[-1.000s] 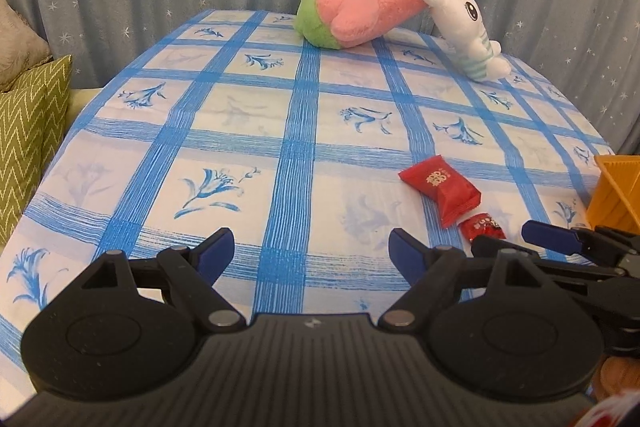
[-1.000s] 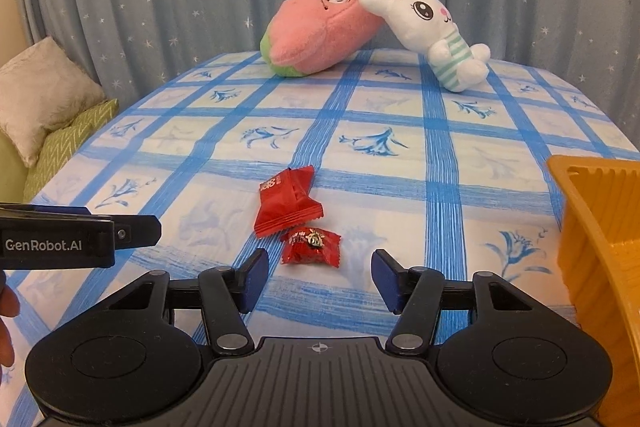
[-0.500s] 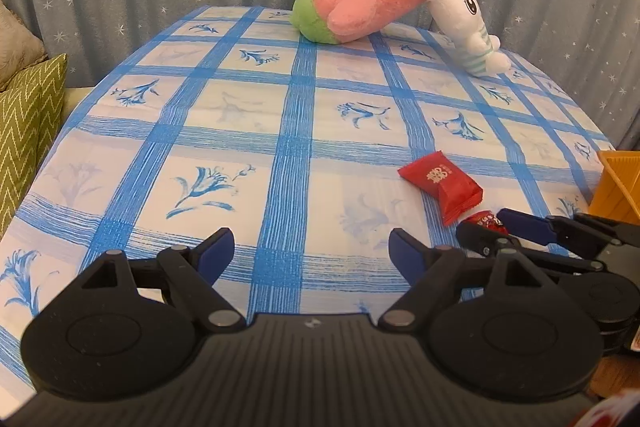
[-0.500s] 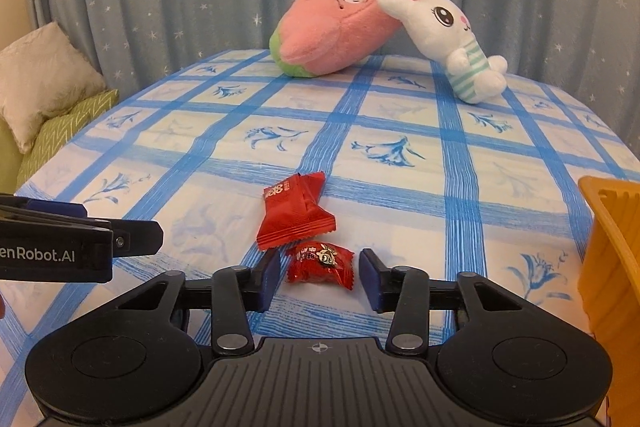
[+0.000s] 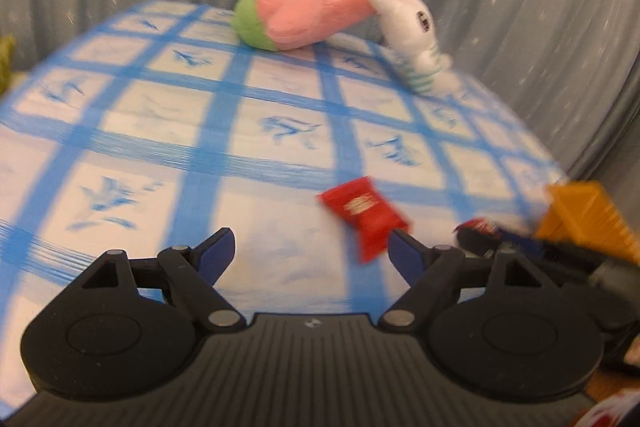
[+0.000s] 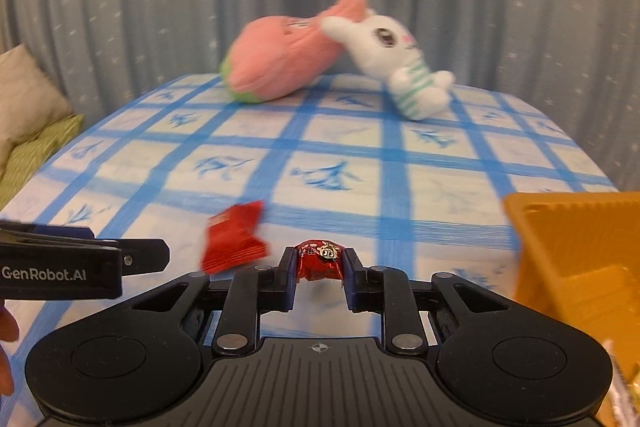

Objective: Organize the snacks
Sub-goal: 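Grasp the small red-gold candy with the right gripper while the left gripper grasps the red square candy, then carry both red candies over the orange tray and open both grippers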

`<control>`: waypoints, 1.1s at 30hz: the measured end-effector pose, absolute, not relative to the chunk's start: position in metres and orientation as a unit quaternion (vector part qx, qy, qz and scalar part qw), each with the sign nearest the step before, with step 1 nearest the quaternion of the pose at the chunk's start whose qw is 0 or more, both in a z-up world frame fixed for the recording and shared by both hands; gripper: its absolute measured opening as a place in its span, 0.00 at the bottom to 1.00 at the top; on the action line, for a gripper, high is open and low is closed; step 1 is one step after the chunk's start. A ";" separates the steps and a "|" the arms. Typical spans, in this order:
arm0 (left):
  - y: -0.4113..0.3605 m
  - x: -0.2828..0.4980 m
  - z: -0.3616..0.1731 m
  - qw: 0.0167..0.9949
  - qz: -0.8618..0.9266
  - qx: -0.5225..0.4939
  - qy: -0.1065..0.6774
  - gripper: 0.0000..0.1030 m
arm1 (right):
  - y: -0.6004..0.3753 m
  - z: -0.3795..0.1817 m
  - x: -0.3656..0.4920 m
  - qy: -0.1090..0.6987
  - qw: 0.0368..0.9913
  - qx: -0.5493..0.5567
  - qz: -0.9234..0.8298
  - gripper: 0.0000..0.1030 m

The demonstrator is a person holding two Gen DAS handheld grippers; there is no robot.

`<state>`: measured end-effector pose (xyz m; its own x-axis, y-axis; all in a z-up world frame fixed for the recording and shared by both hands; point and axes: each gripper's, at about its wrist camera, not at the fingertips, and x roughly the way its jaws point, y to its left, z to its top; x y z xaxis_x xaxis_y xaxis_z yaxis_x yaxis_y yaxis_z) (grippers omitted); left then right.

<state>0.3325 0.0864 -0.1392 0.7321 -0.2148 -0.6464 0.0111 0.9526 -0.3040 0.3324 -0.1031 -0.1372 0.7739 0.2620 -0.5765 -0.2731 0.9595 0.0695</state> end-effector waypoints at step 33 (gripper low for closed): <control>0.032 0.309 -0.119 0.925 -0.055 -0.052 0.373 0.24 | -0.133 -0.111 0.295 0.306 0.943 0.006 0.132 0.23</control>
